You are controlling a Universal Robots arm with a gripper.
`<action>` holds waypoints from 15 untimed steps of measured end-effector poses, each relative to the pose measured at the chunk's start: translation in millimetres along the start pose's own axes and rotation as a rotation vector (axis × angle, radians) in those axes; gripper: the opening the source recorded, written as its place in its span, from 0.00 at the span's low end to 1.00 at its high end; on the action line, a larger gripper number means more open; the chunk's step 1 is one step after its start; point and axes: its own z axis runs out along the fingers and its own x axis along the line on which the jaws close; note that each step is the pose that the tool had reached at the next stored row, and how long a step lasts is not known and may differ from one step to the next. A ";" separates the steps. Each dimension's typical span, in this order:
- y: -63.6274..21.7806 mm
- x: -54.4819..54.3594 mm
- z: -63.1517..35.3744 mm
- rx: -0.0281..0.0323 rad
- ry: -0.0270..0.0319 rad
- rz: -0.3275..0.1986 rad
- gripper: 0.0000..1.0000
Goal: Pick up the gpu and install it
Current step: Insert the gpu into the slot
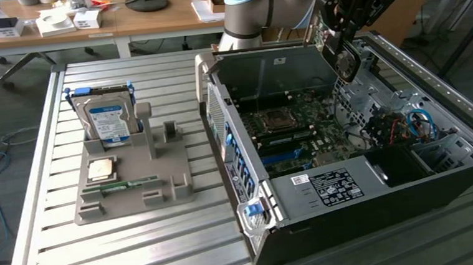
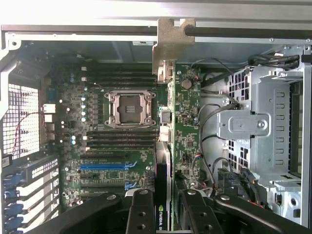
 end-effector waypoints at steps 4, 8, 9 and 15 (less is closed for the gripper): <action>0.0 0.0 0.0 0.0000 0.0000 0.000 0.26; 0.0 0.0 0.0 -0.0021 0.0037 -0.074 0.26; 0.0 0.0 0.0 -0.0024 0.0043 -0.088 0.26; 0.0 0.0 0.2 -0.0050 0.0093 -0.187 0.26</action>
